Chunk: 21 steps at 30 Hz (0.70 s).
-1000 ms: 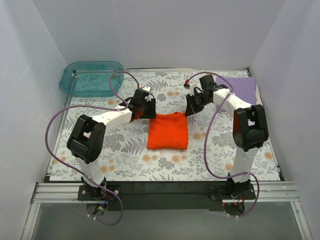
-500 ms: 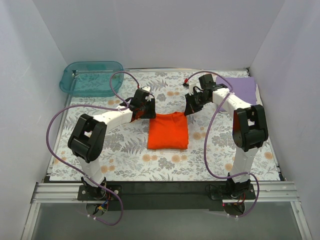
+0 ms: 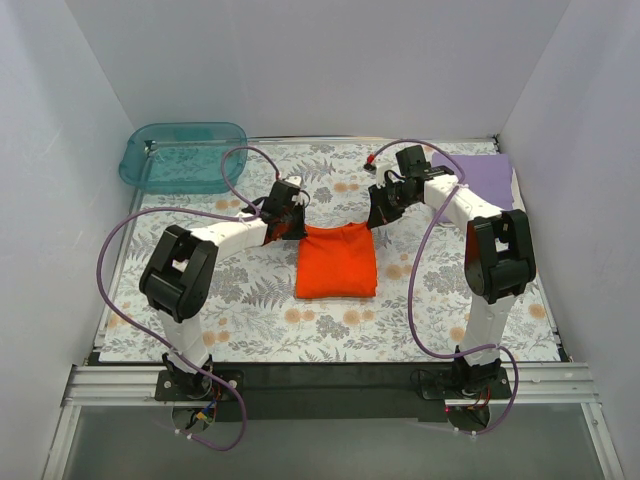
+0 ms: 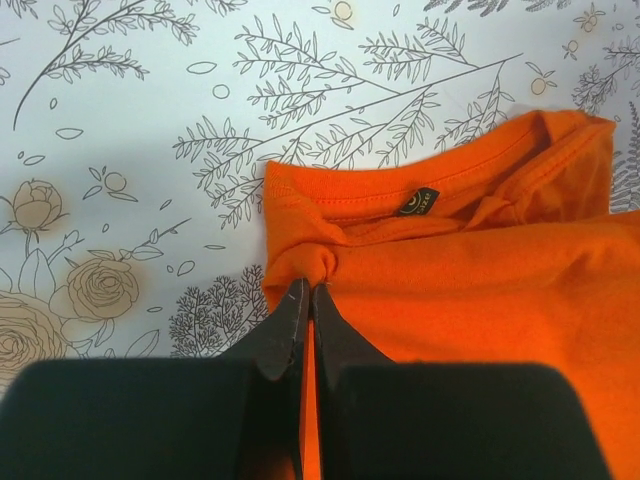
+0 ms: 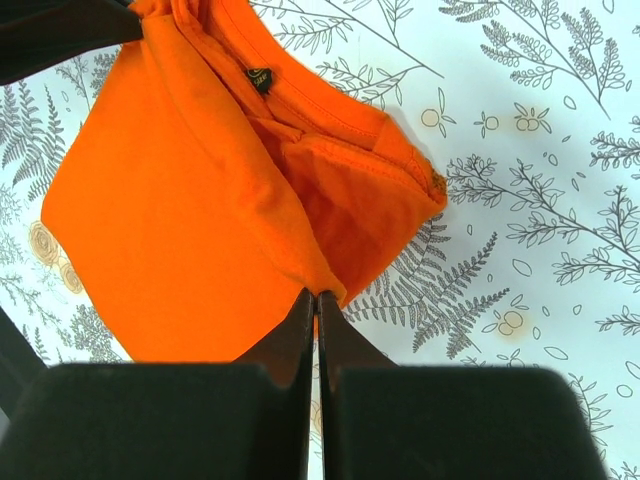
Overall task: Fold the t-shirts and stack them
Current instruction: Fold the tshirt
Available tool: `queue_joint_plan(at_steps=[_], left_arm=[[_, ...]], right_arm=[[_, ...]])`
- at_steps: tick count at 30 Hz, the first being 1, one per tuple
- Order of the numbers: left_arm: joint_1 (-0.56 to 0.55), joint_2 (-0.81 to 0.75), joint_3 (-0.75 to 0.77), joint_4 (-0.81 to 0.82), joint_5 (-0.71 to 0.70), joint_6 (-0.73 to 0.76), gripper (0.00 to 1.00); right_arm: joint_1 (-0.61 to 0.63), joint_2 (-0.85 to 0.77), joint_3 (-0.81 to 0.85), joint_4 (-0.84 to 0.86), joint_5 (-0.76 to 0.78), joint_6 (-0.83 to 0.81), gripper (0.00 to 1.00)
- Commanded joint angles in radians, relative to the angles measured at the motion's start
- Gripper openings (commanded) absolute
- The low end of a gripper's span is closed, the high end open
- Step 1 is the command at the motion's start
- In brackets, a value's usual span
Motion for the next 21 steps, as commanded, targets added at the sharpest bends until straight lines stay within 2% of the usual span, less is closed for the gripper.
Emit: queue_joint_plan(at_steps=[1,6,17,21], left_arm=[[0.007,-0.054,-0.024,0.018,-0.031,-0.01,0.0],[0.014,-0.089,-0.063,0.017,-0.06,-0.039,0.0],[0.026,-0.025,-0.057,0.028,-0.089,-0.078,0.0],[0.026,-0.051,-0.044,0.023,-0.095,-0.091,0.08]], right_arm=[[0.004,-0.017,0.052,0.016,-0.001,-0.004,0.01],[0.004,0.008,0.055,0.017,0.026,0.01,0.01],[0.004,0.091,0.085,0.046,0.091,0.059,0.02],[0.004,0.074,0.118,0.046,0.109,0.106,0.21]])
